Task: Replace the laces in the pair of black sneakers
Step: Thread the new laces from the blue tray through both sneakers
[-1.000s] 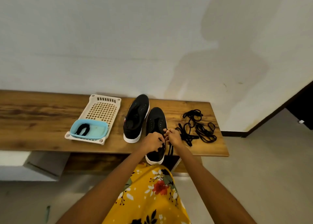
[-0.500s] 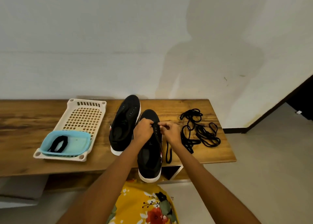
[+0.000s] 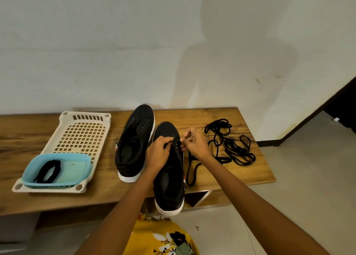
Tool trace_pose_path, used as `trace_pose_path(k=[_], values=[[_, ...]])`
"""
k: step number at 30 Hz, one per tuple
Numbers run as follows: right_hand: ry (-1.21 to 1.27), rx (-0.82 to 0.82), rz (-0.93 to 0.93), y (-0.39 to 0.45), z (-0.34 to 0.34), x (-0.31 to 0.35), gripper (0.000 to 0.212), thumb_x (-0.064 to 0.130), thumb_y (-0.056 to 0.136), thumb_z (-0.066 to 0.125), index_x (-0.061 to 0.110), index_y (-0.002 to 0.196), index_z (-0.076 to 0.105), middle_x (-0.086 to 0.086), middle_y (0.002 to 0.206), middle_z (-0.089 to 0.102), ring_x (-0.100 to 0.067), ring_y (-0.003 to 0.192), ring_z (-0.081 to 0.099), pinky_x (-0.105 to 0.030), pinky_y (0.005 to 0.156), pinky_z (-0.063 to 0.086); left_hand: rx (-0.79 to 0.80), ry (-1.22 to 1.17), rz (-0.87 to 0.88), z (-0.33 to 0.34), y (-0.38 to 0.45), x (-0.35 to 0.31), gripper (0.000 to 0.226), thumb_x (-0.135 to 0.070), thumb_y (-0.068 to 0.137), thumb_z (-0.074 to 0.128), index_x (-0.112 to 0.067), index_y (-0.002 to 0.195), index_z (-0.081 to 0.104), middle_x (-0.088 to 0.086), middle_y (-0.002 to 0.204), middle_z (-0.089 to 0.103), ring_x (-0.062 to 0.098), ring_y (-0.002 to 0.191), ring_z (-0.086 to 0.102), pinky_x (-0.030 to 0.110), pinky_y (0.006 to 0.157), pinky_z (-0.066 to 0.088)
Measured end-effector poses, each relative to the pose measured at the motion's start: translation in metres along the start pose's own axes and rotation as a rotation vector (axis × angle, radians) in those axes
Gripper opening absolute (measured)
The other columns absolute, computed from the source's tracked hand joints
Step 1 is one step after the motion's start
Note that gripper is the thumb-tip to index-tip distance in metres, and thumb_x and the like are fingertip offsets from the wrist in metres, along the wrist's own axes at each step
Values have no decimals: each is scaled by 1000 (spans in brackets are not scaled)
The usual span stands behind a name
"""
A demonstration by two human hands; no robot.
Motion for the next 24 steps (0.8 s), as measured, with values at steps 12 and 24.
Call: trace_pose_path(k=[12,24], values=[[-401,120,-172,9,6,25,31,7,86,64,29,78,43,8,78,58,-13,65,64,-32,61,53,-40,-30,26,1,0,5,25,-12,92,54,-18,113,66,1,101,63,18,94,60,31,74,48],[-697,321,-163,17,19,50,27,34,92,59,17,109,70,-6,106,63,-19,98,57,-27,74,40,-130,-576,-236,2,0,15,18,-15,98,44,-25,85,53,10,85,61,13,58,58,17,40,37]])
Point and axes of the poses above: each hand's wrist, its own y-axis towards the middle knuckle, its own z-axis out of the palm, x = y × z, the point moved 5 cm from there along y, towards the middle knuckle
